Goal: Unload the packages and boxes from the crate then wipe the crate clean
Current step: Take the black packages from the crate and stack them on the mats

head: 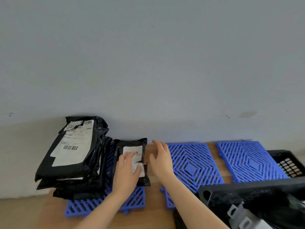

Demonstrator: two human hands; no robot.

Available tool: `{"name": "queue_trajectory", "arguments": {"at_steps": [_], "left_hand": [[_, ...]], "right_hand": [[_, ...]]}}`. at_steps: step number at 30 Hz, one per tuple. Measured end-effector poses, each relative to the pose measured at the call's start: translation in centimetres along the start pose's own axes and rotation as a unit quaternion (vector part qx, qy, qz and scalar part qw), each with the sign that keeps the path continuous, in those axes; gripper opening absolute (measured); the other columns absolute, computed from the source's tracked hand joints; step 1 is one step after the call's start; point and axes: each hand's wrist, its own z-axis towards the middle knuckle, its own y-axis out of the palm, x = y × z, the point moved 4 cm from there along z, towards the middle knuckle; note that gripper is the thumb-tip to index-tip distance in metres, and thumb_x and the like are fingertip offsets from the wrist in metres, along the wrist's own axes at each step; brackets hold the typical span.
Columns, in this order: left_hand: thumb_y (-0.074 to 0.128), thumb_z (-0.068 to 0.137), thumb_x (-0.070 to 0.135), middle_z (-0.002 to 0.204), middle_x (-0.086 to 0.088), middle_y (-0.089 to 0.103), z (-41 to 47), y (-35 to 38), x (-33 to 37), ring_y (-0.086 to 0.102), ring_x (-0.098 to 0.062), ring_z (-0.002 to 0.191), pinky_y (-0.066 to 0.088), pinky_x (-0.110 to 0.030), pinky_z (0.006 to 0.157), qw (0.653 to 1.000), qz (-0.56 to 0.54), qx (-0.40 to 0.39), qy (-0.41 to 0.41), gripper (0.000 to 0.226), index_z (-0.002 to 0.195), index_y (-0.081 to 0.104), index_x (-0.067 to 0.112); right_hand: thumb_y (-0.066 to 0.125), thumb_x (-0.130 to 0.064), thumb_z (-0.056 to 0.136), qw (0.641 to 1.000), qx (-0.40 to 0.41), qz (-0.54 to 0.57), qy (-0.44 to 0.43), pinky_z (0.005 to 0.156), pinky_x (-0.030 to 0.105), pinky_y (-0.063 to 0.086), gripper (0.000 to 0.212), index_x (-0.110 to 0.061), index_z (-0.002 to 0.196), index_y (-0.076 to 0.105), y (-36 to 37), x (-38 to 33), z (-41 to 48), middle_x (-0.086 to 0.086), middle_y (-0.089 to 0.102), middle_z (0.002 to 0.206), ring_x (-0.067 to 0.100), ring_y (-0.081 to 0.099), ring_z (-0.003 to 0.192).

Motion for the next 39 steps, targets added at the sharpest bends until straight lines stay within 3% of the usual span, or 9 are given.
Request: {"name": "queue_trajectory", "arguments": {"at_steps": [5, 9, 13, 17, 24, 27, 34, 37, 39], "left_hand": [[0.058, 0.095, 0.022, 0.12, 0.008, 0.054, -3.6, -1.7, 8.1, 0.054, -0.01, 0.111, 0.039, -0.018, 0.082, 0.994, -0.032, 0.066, 0.076, 0.036, 0.131, 0.052, 0.022], [0.058, 0.095, 0.019, 0.106, 0.01, 0.058, -8.4, -1.5, 14.9, 0.058, -0.007, 0.094, 0.045, -0.021, 0.076, 0.984, -0.068, 0.1, 0.132, 0.03, 0.123, 0.055, 0.025], [0.059, 0.093, 0.018, 0.097, 0.014, 0.059, -13.5, 1.2, 20.9, 0.057, -0.001, 0.089, 0.048, -0.025, 0.077, 0.972, -0.086, 0.096, 0.194, 0.027, 0.119, 0.056, 0.025], [0.06, 0.093, 0.02, 0.094, 0.014, 0.06, -17.1, 5.8, 24.9, 0.058, -0.002, 0.086, 0.049, -0.027, 0.077, 0.973, -0.089, 0.032, 0.209, 0.027, 0.119, 0.055, 0.027], [0.063, 0.092, 0.03, 0.104, 0.012, 0.055, -18.9, 16.0, 29.1, 0.056, -0.004, 0.092, 0.05, -0.027, 0.083, 0.964, -0.037, -0.121, 0.235, 0.046, 0.134, 0.045, 0.03], [0.065, 0.09, 0.032, 0.12, 0.008, 0.05, -18.6, 20.3, 30.7, 0.053, -0.01, 0.11, 0.05, -0.032, 0.09, 0.952, -0.004, -0.157, 0.262, 0.052, 0.136, 0.041, 0.032], [0.07, 0.084, 0.037, 0.145, 0.011, 0.038, -15.6, 27.9, 34.0, 0.031, -0.012, 0.135, 0.033, -0.035, 0.113, 0.918, 0.108, -0.148, 0.351, 0.066, 0.142, 0.04, 0.029], [0.069, 0.082, 0.041, 0.146, 0.01, 0.04, -15.0, 30.0, 34.6, 0.033, -0.015, 0.135, 0.035, -0.036, 0.107, 0.897, 0.183, -0.137, 0.378, 0.07, 0.144, 0.04, 0.028], [0.076, 0.074, 0.044, 0.138, 0.008, 0.052, -14.9, 31.1, 34.5, 0.046, -0.019, 0.126, 0.043, -0.04, 0.1, 0.875, 0.238, -0.131, 0.402, 0.073, 0.139, 0.048, 0.026]], "right_hand": [[0.049, -0.012, 0.095, 0.998, 0.04, 0.025, -0.048, 0.092, 0.039, 0.05, 0.049, -0.029, 0.14, 0.039, -9.2, -1.8, -4.2, -0.004, 0.036, 0.144, 0.024, 0.056, 0.107], [0.049, -0.016, 0.097, 0.993, 0.085, 0.025, -0.073, 0.09, 0.031, 0.047, 0.043, -0.027, 0.138, 0.043, -17.2, -0.3, -9.3, -0.005, 0.041, 0.139, 0.014, 0.049, 0.117], [0.049, -0.017, 0.098, 0.991, 0.12, 0.01, -0.061, 0.081, 0.025, 0.046, 0.038, -0.027, 0.134, 0.049, -24.2, 3.9, -14.2, -0.007, 0.044, 0.136, 0.002, 0.047, 0.093], [0.049, -0.014, 0.096, 0.989, 0.147, -0.004, -0.024, 0.074, 0.018, 0.041, 0.037, -0.026, 0.131, 0.051, -29.4, 9.2, -18.2, -0.003, 0.048, 0.13, 0.002, 0.047, 0.087], [0.055, -0.016, 0.094, 0.982, 0.169, -0.042, 0.067, 0.088, 0.024, 0.041, 0.042, -0.024, 0.134, 0.049, -35.3, 18.8, -21.3, 0.0, 0.047, 0.135, 0.012, 0.05, 0.108], [0.059, -0.018, 0.091, 0.979, 0.152, -0.079, 0.106, 0.088, 0.022, 0.038, 0.045, -0.023, 0.135, 0.049, -36.4, 22.8, -21.1, 0.002, 0.048, 0.134, 0.017, 0.05, 0.117], [0.069, -0.026, 0.083, 0.97, 0.061, -0.171, 0.163, 0.104, 0.034, 0.038, 0.065, -0.025, 0.141, 0.041, -37.6, 29.6, -17.8, 0.001, 0.046, 0.139, 0.021, 0.041, 0.128], [0.069, -0.028, 0.082, 0.968, 0.016, -0.194, 0.155, 0.105, 0.034, 0.038, 0.071, -0.026, 0.145, 0.036, -37.0, 31.3, -16.6, -0.001, 0.04, 0.145, 0.02, 0.038, 0.132], [0.07, -0.028, 0.081, 0.967, -0.01, -0.211, 0.141, 0.107, 0.034, 0.038, 0.076, -0.026, 0.147, 0.032, -36.4, 32.3, -16.0, -0.003, 0.037, 0.148, 0.019, 0.036, 0.134]]}}
